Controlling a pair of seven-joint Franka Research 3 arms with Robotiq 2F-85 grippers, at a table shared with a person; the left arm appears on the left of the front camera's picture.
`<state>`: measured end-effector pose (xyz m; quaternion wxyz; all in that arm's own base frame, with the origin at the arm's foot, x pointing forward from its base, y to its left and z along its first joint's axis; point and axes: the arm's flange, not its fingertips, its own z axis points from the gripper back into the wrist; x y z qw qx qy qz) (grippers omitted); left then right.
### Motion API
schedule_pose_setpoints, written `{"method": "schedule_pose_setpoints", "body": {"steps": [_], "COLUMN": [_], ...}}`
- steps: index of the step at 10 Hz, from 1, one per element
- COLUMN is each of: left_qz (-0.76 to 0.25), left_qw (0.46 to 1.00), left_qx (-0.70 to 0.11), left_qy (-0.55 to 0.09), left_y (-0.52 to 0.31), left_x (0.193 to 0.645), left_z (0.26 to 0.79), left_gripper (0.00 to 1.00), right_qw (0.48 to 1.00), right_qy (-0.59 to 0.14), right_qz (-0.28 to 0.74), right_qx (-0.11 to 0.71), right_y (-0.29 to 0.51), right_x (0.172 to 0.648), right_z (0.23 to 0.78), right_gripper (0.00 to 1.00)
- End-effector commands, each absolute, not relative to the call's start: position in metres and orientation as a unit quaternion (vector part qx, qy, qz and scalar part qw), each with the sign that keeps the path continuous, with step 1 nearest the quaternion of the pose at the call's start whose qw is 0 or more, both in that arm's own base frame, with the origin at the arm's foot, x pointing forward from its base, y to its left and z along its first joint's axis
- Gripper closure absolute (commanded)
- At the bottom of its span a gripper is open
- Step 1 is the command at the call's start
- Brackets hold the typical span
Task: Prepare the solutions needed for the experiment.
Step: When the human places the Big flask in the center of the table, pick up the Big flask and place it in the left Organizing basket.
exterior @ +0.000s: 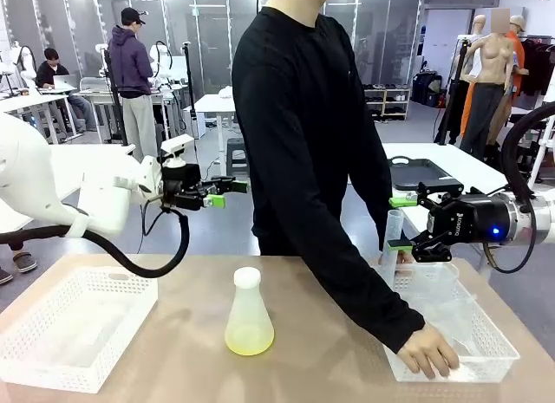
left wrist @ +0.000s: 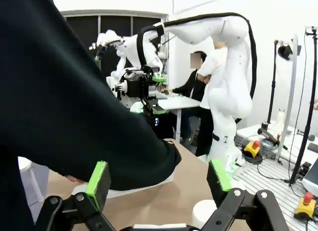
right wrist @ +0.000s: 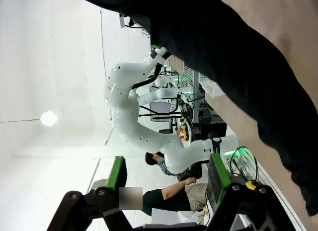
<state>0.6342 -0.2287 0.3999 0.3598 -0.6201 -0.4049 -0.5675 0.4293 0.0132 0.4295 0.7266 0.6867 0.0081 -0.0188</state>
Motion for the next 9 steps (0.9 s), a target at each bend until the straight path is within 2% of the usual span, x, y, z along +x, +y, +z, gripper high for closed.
{"method": "schedule_pose_setpoints", "body": {"steps": [1,5,7,9], "left_qz": [-0.567,-0.632,-0.652,-0.659], "left_qw": [0.335,0.28,0.271,0.257], "left_qx": [-0.625,-0.626,-0.633,-0.632], "left_qy": [-0.419,-0.361,-0.317,-0.316], "left_y": [-0.231,-0.234,-0.234,-0.239], "left_x": [0.618,0.629,0.638,0.648], "left_z": [0.39,0.353,0.334,0.321], "left_gripper": [0.0,0.0,0.0,0.0], "right_qw": [0.727,0.727,0.727,0.727], "right_qy": [0.009,0.009,0.009,0.009], "right_qz": [-0.017,-0.017,-0.017,-0.017], "right_qx": [0.687,0.687,0.687,0.687], "right_y": [0.013,0.013,0.013,0.013], "right_x": [0.428,0.428,0.428,0.428], "right_z": [0.43,0.43,0.43,0.43], "right_gripper": [0.17,0.17,0.17,0.17]}}
